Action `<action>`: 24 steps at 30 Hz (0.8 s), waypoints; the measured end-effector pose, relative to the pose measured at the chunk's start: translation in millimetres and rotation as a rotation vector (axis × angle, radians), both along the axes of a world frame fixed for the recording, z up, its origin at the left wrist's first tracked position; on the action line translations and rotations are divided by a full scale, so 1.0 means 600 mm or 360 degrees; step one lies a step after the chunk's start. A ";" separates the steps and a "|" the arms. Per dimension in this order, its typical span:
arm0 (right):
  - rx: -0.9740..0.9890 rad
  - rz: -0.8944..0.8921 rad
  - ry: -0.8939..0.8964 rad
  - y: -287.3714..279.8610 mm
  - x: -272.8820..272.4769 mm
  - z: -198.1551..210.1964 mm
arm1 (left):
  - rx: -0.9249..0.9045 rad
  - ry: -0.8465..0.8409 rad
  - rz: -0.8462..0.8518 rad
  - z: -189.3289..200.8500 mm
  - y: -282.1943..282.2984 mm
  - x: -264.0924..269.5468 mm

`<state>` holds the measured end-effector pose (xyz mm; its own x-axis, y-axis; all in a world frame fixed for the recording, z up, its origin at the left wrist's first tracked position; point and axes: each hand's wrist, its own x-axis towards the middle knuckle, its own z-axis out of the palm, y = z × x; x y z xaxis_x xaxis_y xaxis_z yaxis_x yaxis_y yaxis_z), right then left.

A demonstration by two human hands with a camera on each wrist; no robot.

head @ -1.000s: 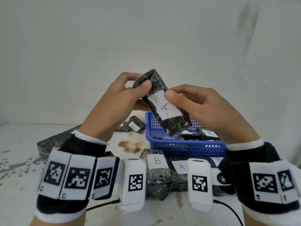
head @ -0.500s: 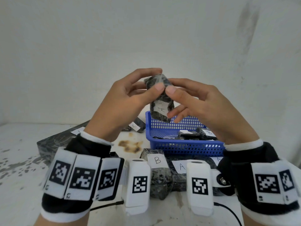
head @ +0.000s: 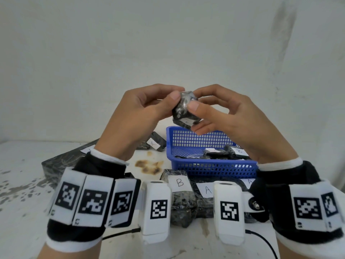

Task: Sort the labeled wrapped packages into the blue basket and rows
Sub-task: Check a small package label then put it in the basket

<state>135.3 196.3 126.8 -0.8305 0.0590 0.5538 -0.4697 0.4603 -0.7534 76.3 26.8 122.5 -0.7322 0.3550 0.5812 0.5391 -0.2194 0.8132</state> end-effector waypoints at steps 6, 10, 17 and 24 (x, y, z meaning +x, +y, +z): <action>0.0069 0.0005 -0.0036 -0.002 0.008 0.003 | 0.0129 -0.0150 0.0054 0.005 0.006 -0.001; 0.0006 0.0057 0.0009 -0.007 0.010 0.005 | 0.0158 -0.0257 0.0106 0.001 0.005 -0.009; -0.0010 -0.0056 -0.0039 0.003 0.002 0.001 | 0.0122 -0.0269 0.0036 0.003 0.004 -0.003; -0.0024 -0.0066 -0.0114 -0.001 -0.003 -0.001 | 0.0103 -0.0231 0.0024 0.003 0.005 0.003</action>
<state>133.5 195.8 126.2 -0.8647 0.1020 0.4919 -0.3950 0.4668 -0.7912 78.0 29.7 124.3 -0.8153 0.3088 0.4899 0.4202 -0.2666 0.8674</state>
